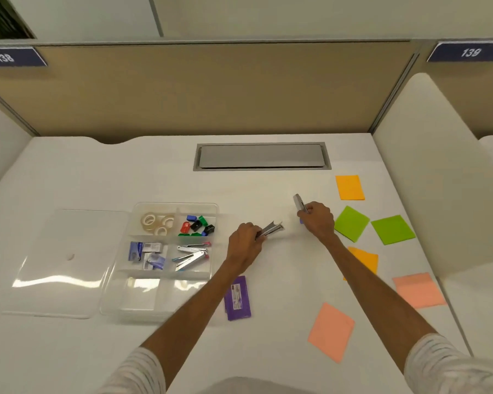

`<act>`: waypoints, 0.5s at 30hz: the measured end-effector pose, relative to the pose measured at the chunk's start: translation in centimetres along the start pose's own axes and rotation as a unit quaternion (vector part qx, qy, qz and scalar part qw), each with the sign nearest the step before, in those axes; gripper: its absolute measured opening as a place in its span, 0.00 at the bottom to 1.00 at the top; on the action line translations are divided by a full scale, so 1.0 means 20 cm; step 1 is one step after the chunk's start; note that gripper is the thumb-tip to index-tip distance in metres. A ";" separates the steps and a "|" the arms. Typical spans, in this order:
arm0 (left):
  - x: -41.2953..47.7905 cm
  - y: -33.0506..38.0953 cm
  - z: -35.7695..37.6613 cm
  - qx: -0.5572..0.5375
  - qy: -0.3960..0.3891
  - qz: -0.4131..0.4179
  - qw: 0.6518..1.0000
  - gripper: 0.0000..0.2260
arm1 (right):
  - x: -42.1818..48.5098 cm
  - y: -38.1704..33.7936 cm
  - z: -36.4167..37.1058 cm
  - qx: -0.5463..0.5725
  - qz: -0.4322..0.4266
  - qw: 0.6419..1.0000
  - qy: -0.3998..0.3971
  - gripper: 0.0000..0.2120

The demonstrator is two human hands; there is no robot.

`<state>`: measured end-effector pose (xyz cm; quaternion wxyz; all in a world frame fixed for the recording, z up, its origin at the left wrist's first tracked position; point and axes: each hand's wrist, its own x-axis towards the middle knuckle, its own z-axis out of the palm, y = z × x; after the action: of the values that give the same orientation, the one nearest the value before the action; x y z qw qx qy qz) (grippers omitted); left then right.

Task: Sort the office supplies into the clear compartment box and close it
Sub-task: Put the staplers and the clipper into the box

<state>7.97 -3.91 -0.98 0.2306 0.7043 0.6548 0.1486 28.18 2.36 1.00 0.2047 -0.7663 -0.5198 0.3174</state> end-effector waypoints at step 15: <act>-0.34 -0.60 -0.56 0.009 0.105 -0.072 0.992 0.10 | -0.56 -0.51 0.50 0.091 -0.127 0.988 -0.017 0.09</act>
<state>-8.55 -8.79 2.90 0.1637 0.6381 0.7256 0.1989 11.55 -4.25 3.50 0.3032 -0.6667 -0.5851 0.3482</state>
